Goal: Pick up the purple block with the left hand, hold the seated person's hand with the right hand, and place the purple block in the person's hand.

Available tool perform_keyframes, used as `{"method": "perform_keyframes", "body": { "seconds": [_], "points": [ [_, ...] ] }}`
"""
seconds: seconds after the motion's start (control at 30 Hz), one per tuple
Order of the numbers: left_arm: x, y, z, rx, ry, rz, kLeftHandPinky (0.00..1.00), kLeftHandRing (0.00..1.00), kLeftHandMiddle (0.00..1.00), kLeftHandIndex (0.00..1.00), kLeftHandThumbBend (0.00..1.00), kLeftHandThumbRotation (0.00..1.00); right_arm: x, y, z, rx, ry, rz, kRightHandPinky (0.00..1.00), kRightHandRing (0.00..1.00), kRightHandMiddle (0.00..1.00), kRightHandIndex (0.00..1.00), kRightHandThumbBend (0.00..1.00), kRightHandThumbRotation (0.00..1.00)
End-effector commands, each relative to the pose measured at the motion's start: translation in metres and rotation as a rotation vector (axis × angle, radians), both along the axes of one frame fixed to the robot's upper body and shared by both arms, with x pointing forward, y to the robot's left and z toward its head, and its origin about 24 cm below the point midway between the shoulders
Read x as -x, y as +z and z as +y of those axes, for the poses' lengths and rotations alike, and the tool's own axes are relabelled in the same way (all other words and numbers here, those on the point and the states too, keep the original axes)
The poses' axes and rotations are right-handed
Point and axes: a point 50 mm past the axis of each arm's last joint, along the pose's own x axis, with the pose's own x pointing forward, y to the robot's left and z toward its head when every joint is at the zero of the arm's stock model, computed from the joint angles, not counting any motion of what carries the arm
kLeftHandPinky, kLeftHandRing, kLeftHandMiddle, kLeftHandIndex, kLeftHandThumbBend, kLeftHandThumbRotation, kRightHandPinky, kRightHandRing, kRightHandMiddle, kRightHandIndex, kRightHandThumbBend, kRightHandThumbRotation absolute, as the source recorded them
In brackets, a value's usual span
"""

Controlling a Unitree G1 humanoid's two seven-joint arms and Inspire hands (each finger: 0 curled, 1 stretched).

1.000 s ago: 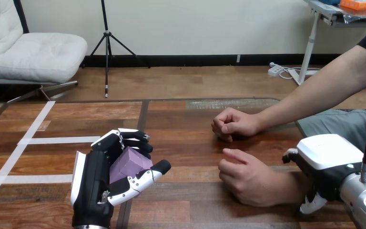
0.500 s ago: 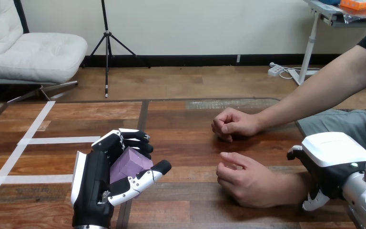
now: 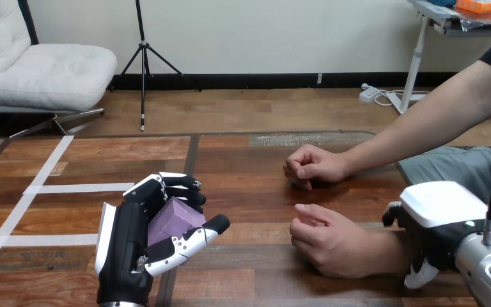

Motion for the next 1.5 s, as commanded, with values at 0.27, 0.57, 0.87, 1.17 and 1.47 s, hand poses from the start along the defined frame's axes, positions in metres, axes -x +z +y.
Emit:
{"method": "perform_keyframes", "body": {
  "seconds": [0.27, 0.57, 0.87, 1.17, 1.47],
  "points": [
    [-0.01, 0.022, -0.002, -0.007, -0.007, -0.118, 0.38, 0.44, 0.5, 0.51, 0.76, 0.04, -0.016, 0.018, 0.012, 0.038, 0.056, -0.055, 0.73, 0.75, 0.75, 0.74, 0.75, 0.05],
    [-0.01, 0.023, -0.002, 0.001, -0.006, -0.114, 0.38, 0.44, 0.5, 0.51, 0.76, 0.05, -0.018, 0.012, 0.013, 0.048, 0.06, -0.01, 0.73, 0.74, 0.75, 0.74, 0.75, 0.08],
    [-0.008, 0.023, -0.002, 0.003, -0.007, -0.113, 0.38, 0.44, 0.5, 0.51, 0.76, 0.04, -0.022, -0.002, 0.013, 0.048, 0.074, 0.024, 0.72, 0.73, 0.74, 0.73, 0.74, 0.08],
    [-0.007, 0.024, -0.002, 0.0, -0.007, -0.116, 0.38, 0.44, 0.5, 0.51, 0.76, 0.04, -0.026, -0.007, 0.013, 0.05, 0.052, 0.036, 0.6, 0.65, 0.68, 0.7, 0.72, 0.07],
    [-0.007, 0.024, -0.001, 0.002, -0.005, -0.117, 0.38, 0.44, 0.5, 0.51, 0.76, 0.05, -0.028, -0.011, 0.011, 0.021, 0.025, 0.041, 0.5, 0.58, 0.62, 0.66, 0.71, 0.02]
  ]
}}
